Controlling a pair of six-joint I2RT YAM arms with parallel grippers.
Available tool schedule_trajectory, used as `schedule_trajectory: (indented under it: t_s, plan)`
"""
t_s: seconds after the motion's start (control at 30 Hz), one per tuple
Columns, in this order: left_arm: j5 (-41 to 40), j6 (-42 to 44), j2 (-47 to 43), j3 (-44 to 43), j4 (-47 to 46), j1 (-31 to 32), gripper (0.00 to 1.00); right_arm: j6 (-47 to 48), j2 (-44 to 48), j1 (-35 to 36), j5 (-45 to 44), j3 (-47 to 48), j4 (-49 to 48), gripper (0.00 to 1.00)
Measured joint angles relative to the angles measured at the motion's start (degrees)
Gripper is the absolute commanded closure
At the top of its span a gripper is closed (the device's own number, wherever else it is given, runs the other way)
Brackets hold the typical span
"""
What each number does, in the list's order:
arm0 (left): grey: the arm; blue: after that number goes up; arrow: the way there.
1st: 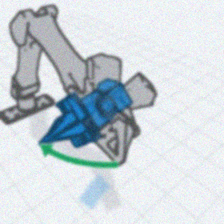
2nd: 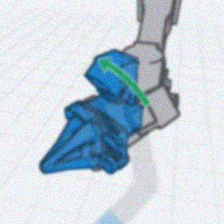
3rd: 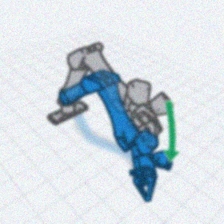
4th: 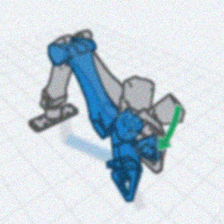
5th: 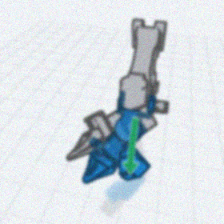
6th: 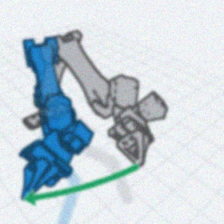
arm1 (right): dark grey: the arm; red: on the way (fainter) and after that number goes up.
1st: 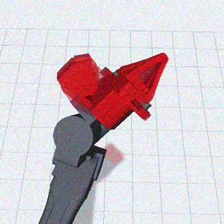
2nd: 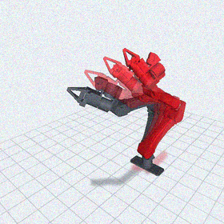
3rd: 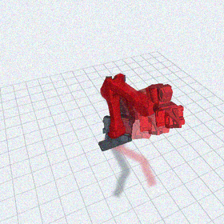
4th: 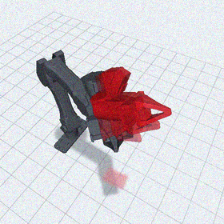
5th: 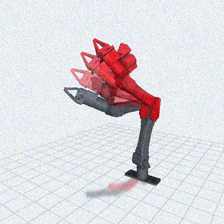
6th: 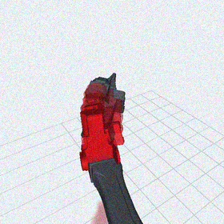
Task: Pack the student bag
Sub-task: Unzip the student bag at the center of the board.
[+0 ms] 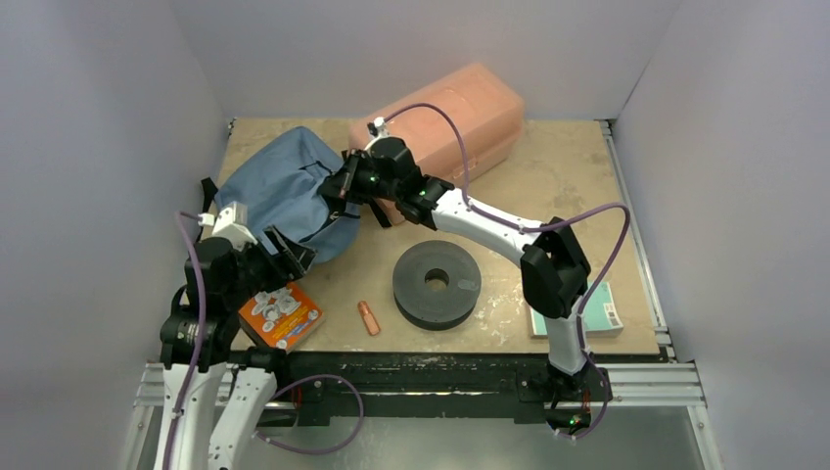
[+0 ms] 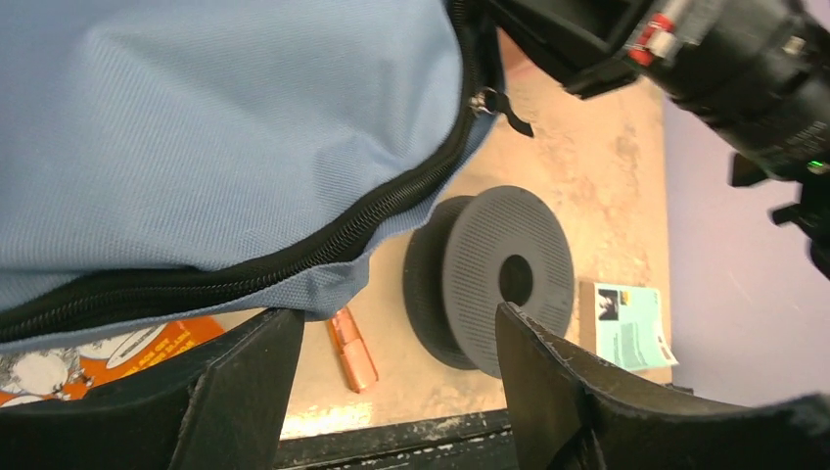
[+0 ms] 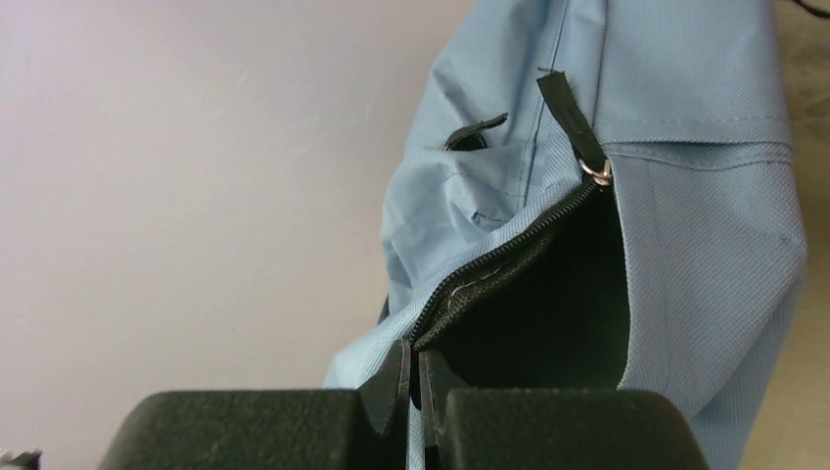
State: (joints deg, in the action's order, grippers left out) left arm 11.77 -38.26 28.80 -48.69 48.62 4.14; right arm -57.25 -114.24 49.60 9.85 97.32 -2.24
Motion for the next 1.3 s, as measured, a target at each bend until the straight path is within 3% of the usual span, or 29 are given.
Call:
schedule_trajectory:
  t_s: [0.27,0.37,0.53,0.7,1.0,1.3]
  plan:
    - [1.7,2.3,2.2,-11.3,4.6,0.0,0.31,1.5,-0.9,0.2,-1.3,5.5,1.6,1.00]
    - [-1.4,3.3,2.1,-15.4,7.1,0.0,0.24,4.4,-0.9,0.3,-0.4,5.6,0.9,1.00]
    - [-7.6,3.5,1.4,-15.9,11.3,0.0,0.22,10.0,-0.9,-0.5,3.1,5.6,-0.5,1.00]
    - [-7.6,3.5,3.0,-15.7,12.3,0.0,0.21,15.8,-1.9,-3.1,11.9,5.9,-4.4,1.00]
    - [-6.0,-1.9,26.3,-33.7,11.3,0.0,0.20,31.3,-3.6,-4.3,22.6,6.4,-5.8,1.00]
    - [-6.2,-7.9,45.0,-43.5,12.8,-0.7,0.24,42.3,-2.4,-3.9,26.7,4.6,-7.3,1.00]
